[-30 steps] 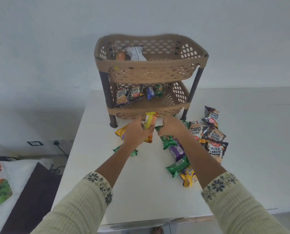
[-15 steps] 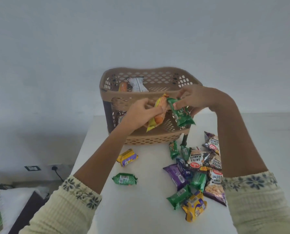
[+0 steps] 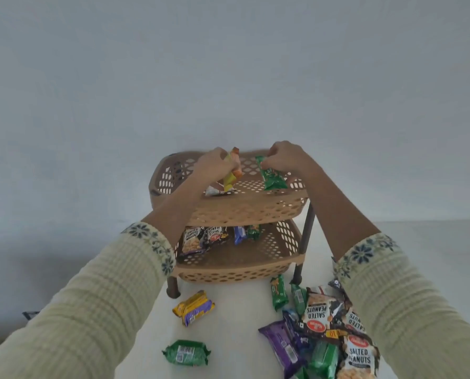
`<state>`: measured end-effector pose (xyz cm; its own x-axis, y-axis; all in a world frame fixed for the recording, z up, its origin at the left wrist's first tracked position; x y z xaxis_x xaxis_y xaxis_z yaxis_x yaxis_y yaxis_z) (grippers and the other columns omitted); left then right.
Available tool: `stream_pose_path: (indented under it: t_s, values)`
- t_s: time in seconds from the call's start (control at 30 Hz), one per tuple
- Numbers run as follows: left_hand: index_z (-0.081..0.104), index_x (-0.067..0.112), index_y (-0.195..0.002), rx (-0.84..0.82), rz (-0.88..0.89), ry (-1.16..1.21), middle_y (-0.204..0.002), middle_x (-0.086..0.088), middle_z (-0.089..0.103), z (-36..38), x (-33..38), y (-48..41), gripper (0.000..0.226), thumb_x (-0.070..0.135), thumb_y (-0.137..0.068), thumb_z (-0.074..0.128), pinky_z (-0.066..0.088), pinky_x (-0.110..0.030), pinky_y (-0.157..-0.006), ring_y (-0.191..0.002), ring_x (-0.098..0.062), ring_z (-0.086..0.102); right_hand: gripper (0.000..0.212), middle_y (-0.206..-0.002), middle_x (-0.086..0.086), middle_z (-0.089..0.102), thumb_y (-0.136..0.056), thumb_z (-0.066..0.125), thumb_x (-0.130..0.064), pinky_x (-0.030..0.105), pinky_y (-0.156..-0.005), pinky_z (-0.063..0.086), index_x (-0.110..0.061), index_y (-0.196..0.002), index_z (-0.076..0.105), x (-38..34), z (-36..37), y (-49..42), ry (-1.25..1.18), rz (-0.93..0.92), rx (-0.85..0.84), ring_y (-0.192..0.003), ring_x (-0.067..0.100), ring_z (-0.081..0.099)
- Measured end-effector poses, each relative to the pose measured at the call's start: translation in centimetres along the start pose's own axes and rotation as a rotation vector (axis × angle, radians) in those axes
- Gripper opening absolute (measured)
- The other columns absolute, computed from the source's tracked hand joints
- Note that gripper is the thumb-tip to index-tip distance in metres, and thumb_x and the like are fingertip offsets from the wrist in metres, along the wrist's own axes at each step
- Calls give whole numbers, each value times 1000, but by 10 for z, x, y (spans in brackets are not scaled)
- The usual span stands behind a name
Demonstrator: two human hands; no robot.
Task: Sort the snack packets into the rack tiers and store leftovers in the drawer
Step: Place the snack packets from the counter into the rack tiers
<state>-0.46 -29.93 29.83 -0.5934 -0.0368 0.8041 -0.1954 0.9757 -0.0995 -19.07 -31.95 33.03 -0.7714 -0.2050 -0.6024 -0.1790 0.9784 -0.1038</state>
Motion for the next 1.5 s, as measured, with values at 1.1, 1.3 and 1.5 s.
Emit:
stream_pose_path:
  t_s: [1.1,1.3,1.5]
  values:
    - [57,12,-95,-60,173,-828,-107,-9,65,69,6,-112,22,31,-87,64,45,-35,-67,-85,-30,58,43,-133,11,59,-93,58,-12,38,-95,49,-13,-136,54,27,65,-130,376,-164,-274,-115,29,58]
    - [67,18,-109,114,248,-500,-97,-4,63,66,29,-71,30,33,-85,57,42,-32,-69,-97,-28,64,34,-120,13,68,-89,56,-11,34,-92,49,-10,-121,67,26,33,-92,160,-220,30,-111,28,62]
    - [65,23,-117,155,363,-328,-113,2,69,67,37,-15,31,29,-89,56,52,-34,-79,-102,-18,64,29,-108,9,71,-85,55,-11,32,-82,55,-12,-109,71,37,15,-33,-20,-226,198,-84,18,64]
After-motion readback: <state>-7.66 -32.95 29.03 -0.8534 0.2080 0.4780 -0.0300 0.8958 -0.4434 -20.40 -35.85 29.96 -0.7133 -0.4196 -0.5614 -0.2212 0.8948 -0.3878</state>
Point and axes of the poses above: each hand's wrist, its own y-axis away from the middle knuckle, its own z-axis out of the palm, x = y × z, the point moved 4 cm from there along -y, towards the middle knuckle
